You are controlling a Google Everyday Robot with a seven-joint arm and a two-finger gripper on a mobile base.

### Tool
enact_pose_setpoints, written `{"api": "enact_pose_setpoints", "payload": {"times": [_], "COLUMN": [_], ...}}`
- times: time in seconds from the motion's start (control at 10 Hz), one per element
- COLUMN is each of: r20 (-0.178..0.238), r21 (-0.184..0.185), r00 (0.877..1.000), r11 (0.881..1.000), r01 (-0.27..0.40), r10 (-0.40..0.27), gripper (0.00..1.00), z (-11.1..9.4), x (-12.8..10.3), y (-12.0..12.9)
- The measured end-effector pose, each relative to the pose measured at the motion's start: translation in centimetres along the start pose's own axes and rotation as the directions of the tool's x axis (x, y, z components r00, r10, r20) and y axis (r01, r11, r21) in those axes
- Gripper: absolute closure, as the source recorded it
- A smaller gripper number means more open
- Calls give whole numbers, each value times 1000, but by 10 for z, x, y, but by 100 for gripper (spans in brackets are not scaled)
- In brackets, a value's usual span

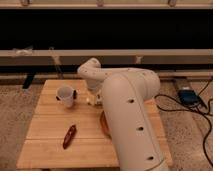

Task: Stand the bottle upright

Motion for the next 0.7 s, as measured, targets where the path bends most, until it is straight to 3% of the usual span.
{"api": "enact_pose_setpoints", "payload": {"times": [0.7], "r20": [1], "r21": [3], "r00": [1000], "r11": [1000], "r01": [6], "r10": [-6], "gripper": [20], "z": [0], "x": [0], "y": [0]}}
